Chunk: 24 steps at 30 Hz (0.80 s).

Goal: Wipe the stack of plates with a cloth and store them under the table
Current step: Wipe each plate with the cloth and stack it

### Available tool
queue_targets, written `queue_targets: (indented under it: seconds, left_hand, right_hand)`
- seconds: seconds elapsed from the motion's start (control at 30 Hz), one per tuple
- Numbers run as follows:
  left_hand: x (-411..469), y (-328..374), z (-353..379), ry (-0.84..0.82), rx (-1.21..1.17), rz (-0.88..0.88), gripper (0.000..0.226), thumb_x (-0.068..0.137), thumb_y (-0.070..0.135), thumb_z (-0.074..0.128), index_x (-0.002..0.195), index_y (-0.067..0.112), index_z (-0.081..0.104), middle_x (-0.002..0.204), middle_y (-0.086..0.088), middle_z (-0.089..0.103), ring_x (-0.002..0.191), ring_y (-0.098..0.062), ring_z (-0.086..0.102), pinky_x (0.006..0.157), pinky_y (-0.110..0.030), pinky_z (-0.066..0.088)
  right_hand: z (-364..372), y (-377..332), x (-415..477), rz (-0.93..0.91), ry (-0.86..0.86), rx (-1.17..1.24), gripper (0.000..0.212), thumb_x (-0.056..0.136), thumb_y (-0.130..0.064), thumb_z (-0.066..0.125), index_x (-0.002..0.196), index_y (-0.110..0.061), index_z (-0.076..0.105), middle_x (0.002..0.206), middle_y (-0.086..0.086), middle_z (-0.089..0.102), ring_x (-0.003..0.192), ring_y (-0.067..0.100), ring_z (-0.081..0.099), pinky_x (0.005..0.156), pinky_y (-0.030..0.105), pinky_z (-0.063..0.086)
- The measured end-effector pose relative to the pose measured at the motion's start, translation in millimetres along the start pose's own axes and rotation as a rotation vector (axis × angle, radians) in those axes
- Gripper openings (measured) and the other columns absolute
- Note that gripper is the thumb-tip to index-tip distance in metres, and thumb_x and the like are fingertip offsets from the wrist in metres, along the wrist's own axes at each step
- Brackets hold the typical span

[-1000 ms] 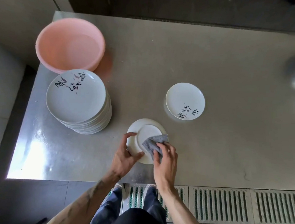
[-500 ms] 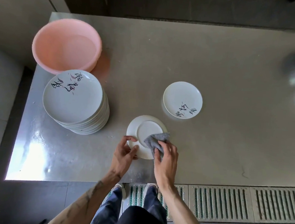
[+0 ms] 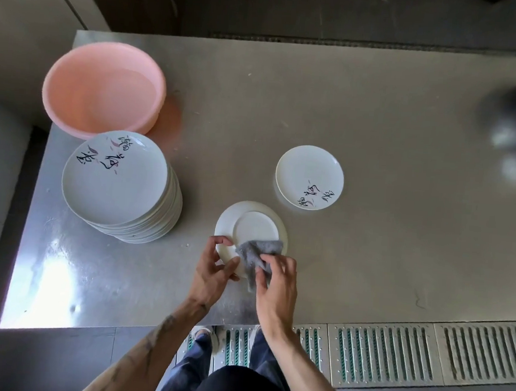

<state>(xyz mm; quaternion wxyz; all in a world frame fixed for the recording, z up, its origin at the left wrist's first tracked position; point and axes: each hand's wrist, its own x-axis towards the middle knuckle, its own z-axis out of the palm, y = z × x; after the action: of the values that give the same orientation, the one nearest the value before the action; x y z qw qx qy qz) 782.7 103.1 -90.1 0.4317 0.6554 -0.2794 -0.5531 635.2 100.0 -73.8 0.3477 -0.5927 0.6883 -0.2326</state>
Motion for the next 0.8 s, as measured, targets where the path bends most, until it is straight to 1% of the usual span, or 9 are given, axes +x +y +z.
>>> queue_targets:
  seconds: [0.13,0.23,0.3,0.4,0.53,0.6,0.7,0.73,0.8]
  left_hand:
    - [-1.0,6.1,0.3,0.097,-0.05,0.034,0.039,0.094,-0.007,0.066,0.119,0.012,0.044,0.099,-0.021,0.065,0.073,-0.022,0.064,0.063,-0.035,0.055]
    - [8.5,21.6,-3.9,0.136,-0.086,0.115,0.046,0.093,-0.007,0.068,0.117,0.023,0.042,0.077,-0.019,0.052,0.071,-0.028,0.046,0.067,-0.043,0.043]
    - [18.5,36.2,-6.2,0.136,-0.102,0.163,0.048,0.089,0.004,0.073,0.113,0.029,0.041,0.073,-0.013,0.057,0.069,-0.024,0.046,0.066,-0.04,0.043]
    - [37.1,58.0,-6.7,0.135,-0.056,0.229,0.043,0.084,0.014,0.073,0.113,0.029,0.046,0.07,0.003,0.063,0.07,-0.023,0.053,0.068,-0.038,0.047]
    - [65.7,87.9,3.1,0.161,0.183,0.331,0.019,0.085,0.028,0.075,0.1,0.033,0.064,0.087,0.004,0.076,0.08,-0.02,0.071,0.075,-0.039,0.057]
    - [78.2,100.3,14.5,0.188,0.312,0.391,0.015,0.087,0.032,0.074,0.101,0.032,0.067,0.089,0.008,0.076,0.081,-0.014,0.073,0.073,-0.034,0.058]
    - [91.3,110.5,35.6,0.211,0.408,0.438,0.011,0.091,0.024,0.074,0.102,0.024,0.071,0.086,0.019,0.074,0.077,-0.002,0.068,0.074,-0.031,0.056]
    - [95.1,111.7,41.6,0.227,0.459,0.449,0.009,0.092,0.023,0.074,0.1,0.023,0.07,0.084,0.018,0.073,0.076,-0.003,0.067,0.076,-0.033,0.055]
    - [102.7,112.6,50.8,0.236,0.565,0.482,0.006,0.094,0.025,0.072,0.099,0.022,0.069,0.082,0.009,0.073,0.076,-0.016,0.067,0.076,-0.039,0.054]
  right_hand:
    - [-12.7,4.6,-2.1,-0.035,-0.019,0.045,0.018,0.095,-0.007,0.067,0.109,-0.018,0.07,0.108,-0.009,0.057,0.098,0.008,0.061,0.089,0.009,0.042]
    - [-30.3,12.4,11.1,-0.006,0.024,0.028,0.018,0.094,-0.005,0.067,0.108,-0.015,0.071,0.105,-0.007,0.058,0.096,0.012,0.061,0.088,0.014,0.043]
    - [-40.9,17.4,22.8,0.021,0.046,0.013,0.018,0.094,-0.006,0.067,0.109,-0.015,0.071,0.106,-0.007,0.056,0.096,0.013,0.061,0.087,0.019,0.045]
    - [-53.5,25.2,40.5,0.029,0.072,-0.014,0.016,0.094,-0.006,0.067,0.107,-0.015,0.071,0.104,-0.007,0.054,0.096,0.016,0.061,0.086,0.022,0.045]
    - [-60.1,32.1,51.3,0.033,0.074,-0.027,0.017,0.095,-0.007,0.067,0.109,-0.016,0.071,0.105,-0.007,0.053,0.097,0.018,0.063,0.088,0.03,0.052]
    - [-61.4,34.2,52.2,0.028,0.067,-0.028,0.018,0.095,-0.008,0.067,0.11,-0.017,0.071,0.106,-0.006,0.055,0.097,0.017,0.063,0.089,0.031,0.052]
    - [-63.1,37.0,54.1,0.032,0.061,-0.026,0.019,0.096,-0.008,0.067,0.112,-0.018,0.071,0.107,-0.005,0.055,0.097,0.016,0.062,0.09,0.028,0.052]
    - [-63.7,37.7,55.0,0.037,0.061,-0.024,0.02,0.096,-0.008,0.067,0.112,-0.018,0.071,0.107,-0.006,0.054,0.097,0.015,0.062,0.09,0.026,0.051]
    - [-65.2,38.8,57.2,0.046,0.061,-0.021,0.02,0.096,-0.008,0.067,0.113,-0.019,0.071,0.106,-0.007,0.054,0.097,0.014,0.062,0.09,0.022,0.049]
